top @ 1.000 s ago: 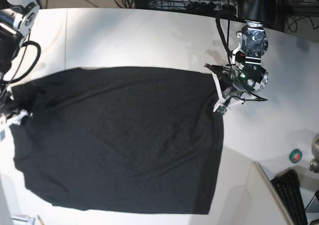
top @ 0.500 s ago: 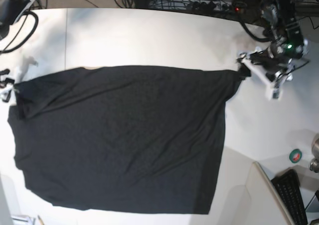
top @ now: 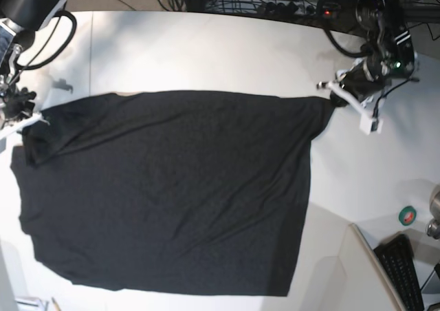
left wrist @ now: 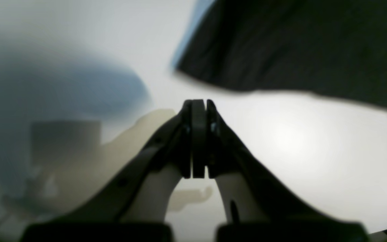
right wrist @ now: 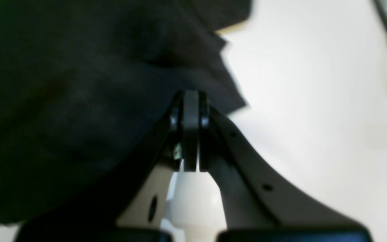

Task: Layout the t-shirt on the table in an organized manner, then fold the t-shirt properly
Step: 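Pull the shirt edge apart with both grippers to smooth it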

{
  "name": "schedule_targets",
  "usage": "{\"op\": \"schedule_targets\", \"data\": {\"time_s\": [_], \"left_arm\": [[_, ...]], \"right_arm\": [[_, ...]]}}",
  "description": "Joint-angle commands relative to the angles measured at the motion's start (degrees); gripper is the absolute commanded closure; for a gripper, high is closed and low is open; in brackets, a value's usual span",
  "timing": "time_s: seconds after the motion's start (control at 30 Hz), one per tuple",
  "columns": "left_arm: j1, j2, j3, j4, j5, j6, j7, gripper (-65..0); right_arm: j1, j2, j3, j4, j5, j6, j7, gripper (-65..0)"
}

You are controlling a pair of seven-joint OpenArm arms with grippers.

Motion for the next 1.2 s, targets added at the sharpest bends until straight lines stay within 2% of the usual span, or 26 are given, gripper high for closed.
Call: {"op": "schedule_targets", "data": {"time_s": [0.0,0.17,0.27,0.4,0.5,0.87,1.0,1.17], "left_arm": [[-1.7,-0.7,0.6,-0.7,-0.5,0.0,-0.9,0.0],[-7.6,-0.7,1.6,-8.5,0.0,0.1,-0.9,0.0],[-8.8,-0.5,1.7,-11.6,4.2,0.1,-1.1,0.0],[-7.1,1.2,1.7,-11.9,10.3,0.1,-4.2,0.0],[-4.0,1.2,1.7,-10.1,11.6,0.0,-4.2,0.0],[4.9,1.5,1.0,2.6,11.6,0.0,-4.3,0.0],[6.2,2.5,0.3,7.4,11.5,0.0,-4.2,0.0],[8.6,5.0,-4.2,11.5,11.5,0.0,-4.2,0.0]], "right_arm": [[1.2,1.3,-0.1,0.9,0.3,0.1,1.4,0.0],[5.3,3.5,-2.9,-8.5,0.1,0.1,1.5,0.0],[7.5,5.3,-2.7,-15.8,0.1,-0.1,1.5,0.0],[5.9,5.8,-2.7,-17.7,0.1,-0.2,1.5,0.0],[2.2,5.6,-2.7,-14.3,0.1,-0.2,1.3,0.0],[-6.4,-0.3,-2.6,1.7,0.2,-0.2,1.1,0.0],[-8.1,-0.9,-2.6,7.4,0.1,-0.2,1.0,0.0],[-10.2,-0.9,-1.0,12.8,0.1,-0.2,-0.7,0.0]]}}
